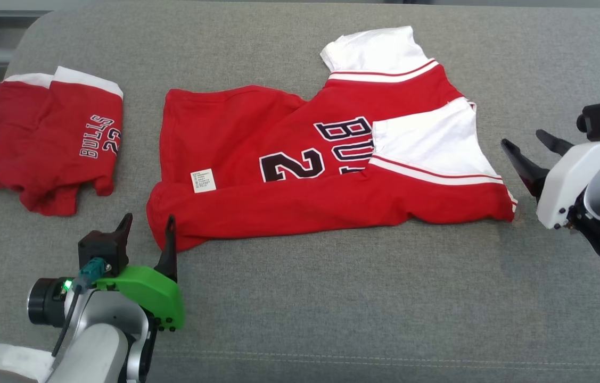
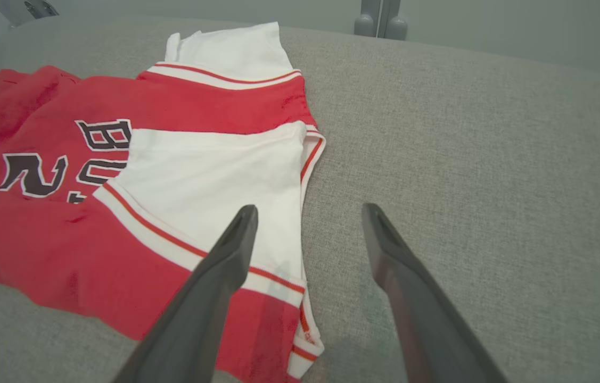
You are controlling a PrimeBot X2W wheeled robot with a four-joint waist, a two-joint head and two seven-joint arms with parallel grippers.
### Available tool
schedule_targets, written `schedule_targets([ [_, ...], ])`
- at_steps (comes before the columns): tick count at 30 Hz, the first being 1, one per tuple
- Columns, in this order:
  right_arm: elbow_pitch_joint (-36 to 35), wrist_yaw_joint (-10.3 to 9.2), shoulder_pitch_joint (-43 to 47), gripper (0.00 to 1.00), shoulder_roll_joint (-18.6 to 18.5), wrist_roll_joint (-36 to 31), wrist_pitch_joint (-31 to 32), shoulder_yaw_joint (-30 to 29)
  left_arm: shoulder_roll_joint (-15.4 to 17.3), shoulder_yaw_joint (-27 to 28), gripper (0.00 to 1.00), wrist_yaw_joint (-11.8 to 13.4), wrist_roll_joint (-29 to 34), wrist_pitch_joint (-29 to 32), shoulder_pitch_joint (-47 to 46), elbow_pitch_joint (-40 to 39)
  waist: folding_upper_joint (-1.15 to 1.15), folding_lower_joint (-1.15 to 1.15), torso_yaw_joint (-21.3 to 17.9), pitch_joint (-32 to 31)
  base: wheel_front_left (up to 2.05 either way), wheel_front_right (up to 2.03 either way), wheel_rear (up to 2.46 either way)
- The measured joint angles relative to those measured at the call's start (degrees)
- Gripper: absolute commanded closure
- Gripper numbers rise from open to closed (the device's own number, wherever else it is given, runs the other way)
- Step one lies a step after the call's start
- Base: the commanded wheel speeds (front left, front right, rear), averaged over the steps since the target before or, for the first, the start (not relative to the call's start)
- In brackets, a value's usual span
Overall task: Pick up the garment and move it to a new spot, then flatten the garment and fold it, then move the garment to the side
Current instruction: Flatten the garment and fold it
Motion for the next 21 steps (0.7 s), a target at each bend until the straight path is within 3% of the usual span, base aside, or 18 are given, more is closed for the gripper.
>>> schedule_targets([
  [10, -8.22, -0.01, 12.21, 0.0, 3.0, -3.94, 10.16, -10.26, -0.38, -0.99, 0.0, 1.76, 1.64, -4.76, 2.83, 0.55, 0.0, 0.0, -1.44, -1.64, 0.0, 0.0, 0.0],
  [21, -14.83, -0.01, 18.44, 0.0, 8.77, -9.43, 15.68, -18.25, -1.07, -2.7, 0.0, 0.0, 1.59, -5.11, 1.67, 5.25, 0.0, 0.0, -1.1, -1.22, 0.0, 0.0, 0.0],
])
